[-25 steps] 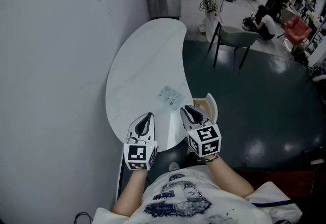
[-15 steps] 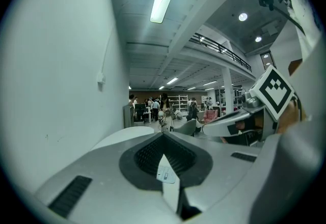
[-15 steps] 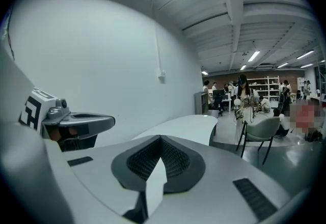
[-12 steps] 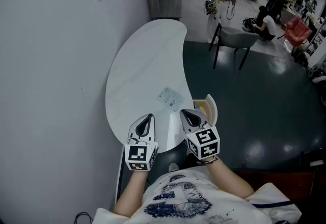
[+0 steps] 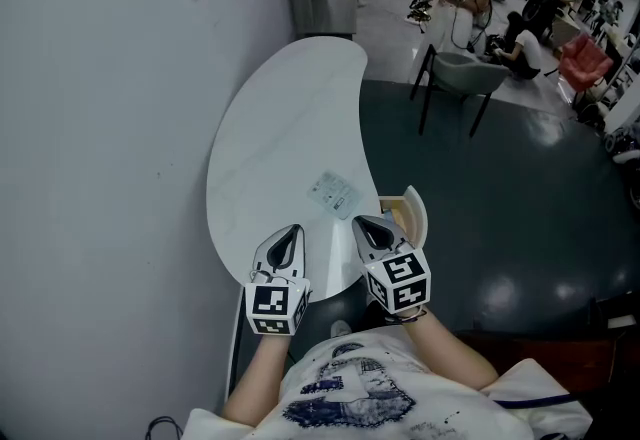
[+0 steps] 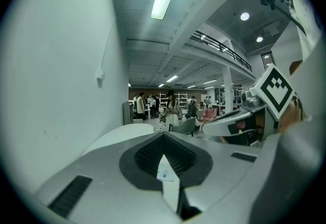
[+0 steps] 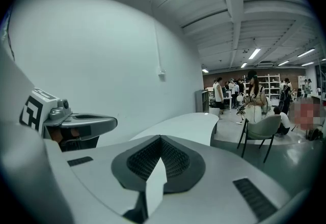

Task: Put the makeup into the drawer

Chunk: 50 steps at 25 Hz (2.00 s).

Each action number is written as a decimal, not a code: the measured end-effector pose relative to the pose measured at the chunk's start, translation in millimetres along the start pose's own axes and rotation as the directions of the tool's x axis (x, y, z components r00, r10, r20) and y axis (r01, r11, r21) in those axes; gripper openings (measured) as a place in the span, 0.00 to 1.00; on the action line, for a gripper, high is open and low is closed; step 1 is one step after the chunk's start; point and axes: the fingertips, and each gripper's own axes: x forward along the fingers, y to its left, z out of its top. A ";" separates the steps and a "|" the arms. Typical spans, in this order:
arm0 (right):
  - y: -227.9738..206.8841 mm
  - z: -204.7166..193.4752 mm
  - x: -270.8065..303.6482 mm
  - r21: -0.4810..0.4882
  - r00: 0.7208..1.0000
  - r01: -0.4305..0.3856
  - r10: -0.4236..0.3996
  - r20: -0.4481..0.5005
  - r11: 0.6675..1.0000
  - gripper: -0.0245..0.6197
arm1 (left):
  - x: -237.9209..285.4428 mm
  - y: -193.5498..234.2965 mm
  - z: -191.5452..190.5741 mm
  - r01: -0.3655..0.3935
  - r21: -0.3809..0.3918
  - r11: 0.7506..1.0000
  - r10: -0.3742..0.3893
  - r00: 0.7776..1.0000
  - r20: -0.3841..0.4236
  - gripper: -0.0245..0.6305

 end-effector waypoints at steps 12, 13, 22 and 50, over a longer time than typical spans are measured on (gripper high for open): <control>-1.3 -4.3 9.8 -0.006 0.999 -0.006 0.006 -0.044 1.000 0.07 | 9.1 2.1 -4.7 0.017 -0.013 1.000 -0.017 1.000 -0.012 0.11; -0.7 -4.1 11.1 -0.009 0.999 -0.007 0.007 -0.047 1.000 0.07 | 9.3 3.6 -5.0 0.016 -0.017 1.000 -0.016 1.000 -0.011 0.11; -3.9 -9.4 35.2 -0.036 0.994 -0.066 0.062 -0.094 0.997 0.07 | 19.4 19.1 -15.1 -0.045 -0.062 0.997 0.044 0.999 -0.021 0.11; -96.6 -31.3 141.6 -0.076 0.902 -0.383 0.355 -0.247 0.920 0.07 | 118.9 31.2 -54.9 -0.363 -0.155 0.919 0.342 0.928 -0.148 0.11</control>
